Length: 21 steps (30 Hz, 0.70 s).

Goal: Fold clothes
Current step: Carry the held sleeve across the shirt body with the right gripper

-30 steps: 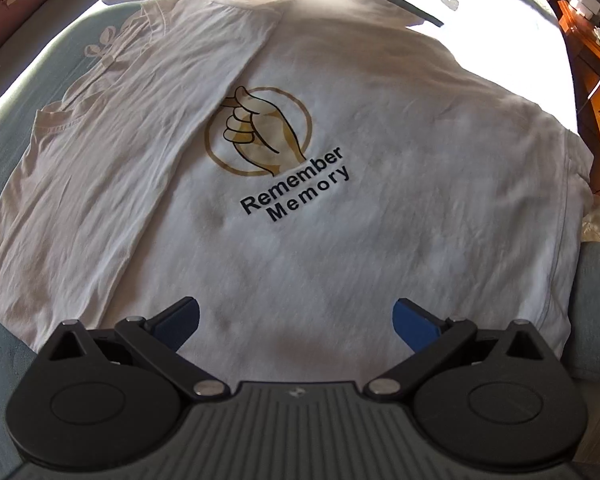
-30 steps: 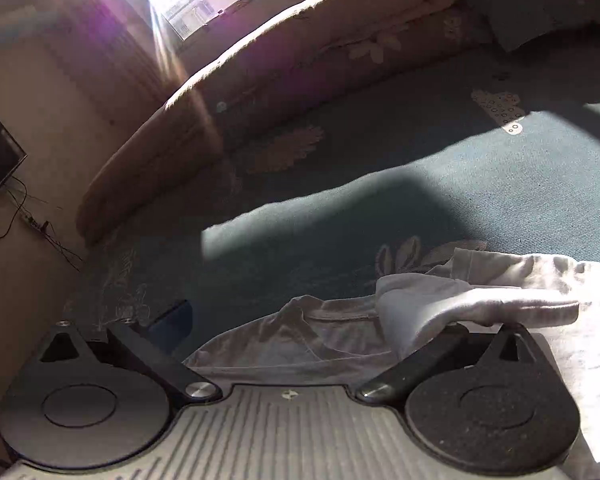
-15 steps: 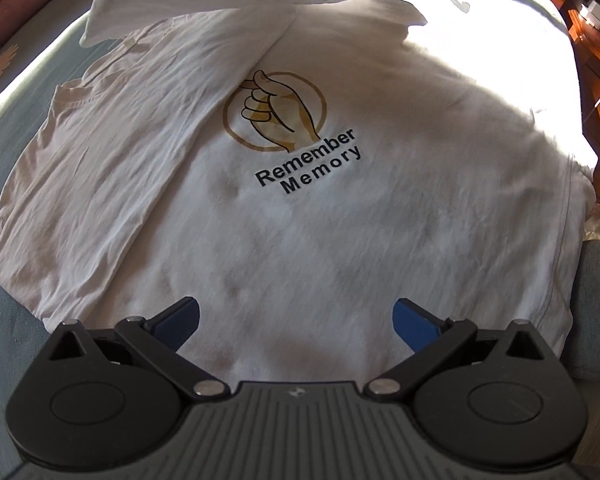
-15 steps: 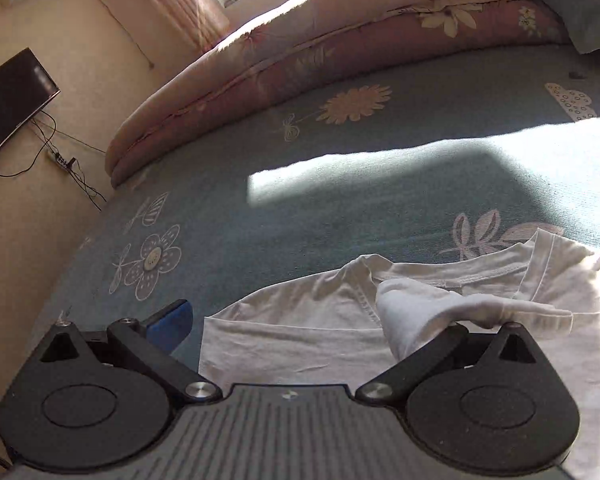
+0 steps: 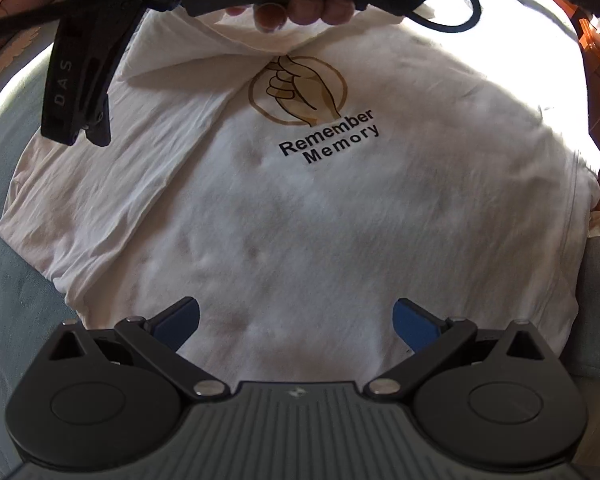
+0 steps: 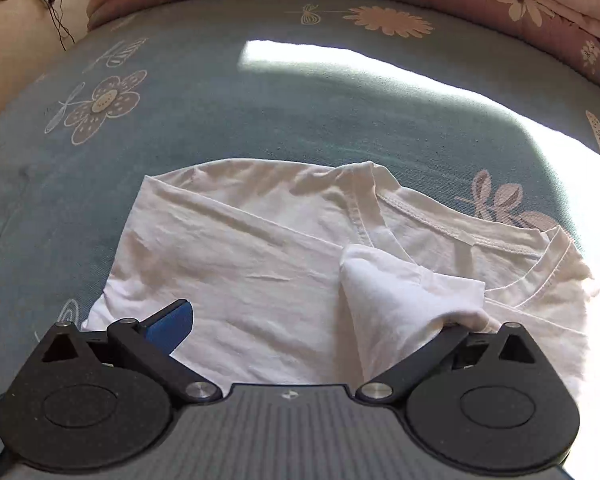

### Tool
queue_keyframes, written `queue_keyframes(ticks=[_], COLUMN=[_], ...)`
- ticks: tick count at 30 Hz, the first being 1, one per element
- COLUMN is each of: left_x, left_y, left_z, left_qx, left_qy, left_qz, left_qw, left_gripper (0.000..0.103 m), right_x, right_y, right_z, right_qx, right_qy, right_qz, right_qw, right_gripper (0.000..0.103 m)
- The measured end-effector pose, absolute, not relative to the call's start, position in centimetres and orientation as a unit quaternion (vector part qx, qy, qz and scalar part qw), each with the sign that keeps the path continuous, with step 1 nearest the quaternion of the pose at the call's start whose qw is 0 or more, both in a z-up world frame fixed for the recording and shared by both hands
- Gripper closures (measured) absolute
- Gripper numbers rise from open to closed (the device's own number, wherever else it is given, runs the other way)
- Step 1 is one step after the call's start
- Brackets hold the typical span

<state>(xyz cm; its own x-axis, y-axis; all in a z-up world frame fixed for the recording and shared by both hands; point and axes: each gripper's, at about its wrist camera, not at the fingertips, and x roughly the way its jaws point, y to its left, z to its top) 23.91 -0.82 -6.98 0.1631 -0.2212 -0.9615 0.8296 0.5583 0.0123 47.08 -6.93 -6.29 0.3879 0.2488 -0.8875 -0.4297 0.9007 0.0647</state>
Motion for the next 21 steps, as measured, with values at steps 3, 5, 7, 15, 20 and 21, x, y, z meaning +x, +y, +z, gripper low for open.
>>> queue_keyframes(ticks=[3,5,7,15,20,21], left_x=[23.8,23.7,23.7,23.4,23.1,23.1], left_y=[-0.2,0.1,0.5,2.2,3.4,3.6], left_z=[-7.1,-7.1,-7.2,-7.7,-7.9,-7.9], left_qx=[0.284,0.283,0.281,0.278,0.271,0.270], left_qy=[0.532,0.534,0.538,0.548,0.555,0.555], left_qz=[-0.370,-0.367,-0.365,-0.360,-0.353,-0.351], left_qw=[0.706,0.707,0.706,0.702,0.703,0.704], left_gripper=[0.001,0.001,0.001,0.001,0.001,0.001], right_x=[45.4,44.7,44.2,43.4,44.0,44.5], right_y=[-5.7,-5.7,-6.3,-12.1,-18.2,-19.3], right_z=[-7.0,-7.3,-7.4,-7.6,-7.2,-7.6], right_qx=[-0.172,-0.179,-0.160,-0.012,0.139,0.189], right_qy=[0.511,0.523,0.534,0.576,0.556,0.554], right_qz=[0.207,0.209,0.208,0.185,0.152,0.147], right_qw=[0.816,0.807,0.804,0.796,0.805,0.798], right_gripper=[0.000,0.000,0.000,0.000,0.000,0.000])
